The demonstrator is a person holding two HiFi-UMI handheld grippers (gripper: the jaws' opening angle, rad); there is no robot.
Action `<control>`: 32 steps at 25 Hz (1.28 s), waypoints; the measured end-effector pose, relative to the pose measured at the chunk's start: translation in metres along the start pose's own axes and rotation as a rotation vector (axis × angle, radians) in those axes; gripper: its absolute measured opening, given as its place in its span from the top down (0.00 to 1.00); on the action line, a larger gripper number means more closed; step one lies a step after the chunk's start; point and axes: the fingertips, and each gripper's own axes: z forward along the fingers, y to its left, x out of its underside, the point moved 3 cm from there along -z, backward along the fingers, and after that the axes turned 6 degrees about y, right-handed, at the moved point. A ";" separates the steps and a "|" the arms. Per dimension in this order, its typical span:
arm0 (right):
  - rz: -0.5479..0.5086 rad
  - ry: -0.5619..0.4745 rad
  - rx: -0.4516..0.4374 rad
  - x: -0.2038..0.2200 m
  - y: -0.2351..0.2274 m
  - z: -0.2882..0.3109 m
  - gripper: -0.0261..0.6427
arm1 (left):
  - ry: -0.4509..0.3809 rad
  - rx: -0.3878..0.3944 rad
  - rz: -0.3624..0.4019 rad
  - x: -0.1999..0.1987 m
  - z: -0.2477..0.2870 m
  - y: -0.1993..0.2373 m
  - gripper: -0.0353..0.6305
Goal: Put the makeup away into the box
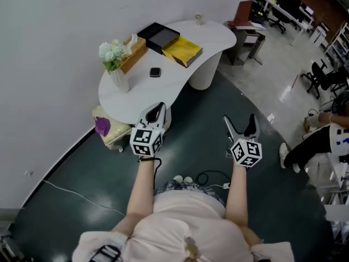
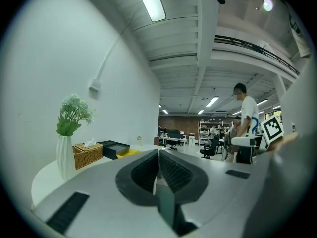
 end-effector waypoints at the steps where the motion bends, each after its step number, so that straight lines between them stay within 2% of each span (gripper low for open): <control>1: -0.003 -0.001 0.002 -0.001 0.001 0.001 0.14 | -0.003 0.003 -0.004 -0.001 0.001 0.002 0.91; 10: -0.024 0.001 0.024 0.003 0.009 0.003 0.14 | 0.001 0.057 -0.024 0.010 0.015 0.014 0.91; 18: -0.036 0.022 -0.004 0.010 0.007 0.022 0.14 | 0.007 0.072 -0.012 0.008 0.041 0.022 0.91; 25: -0.052 0.032 -0.025 0.006 -0.012 0.057 0.14 | 0.008 0.070 -0.007 0.003 0.085 0.025 0.91; 32: -0.040 0.019 -0.039 -0.007 -0.058 0.121 0.14 | 0.006 0.041 -0.002 -0.008 0.156 0.034 0.91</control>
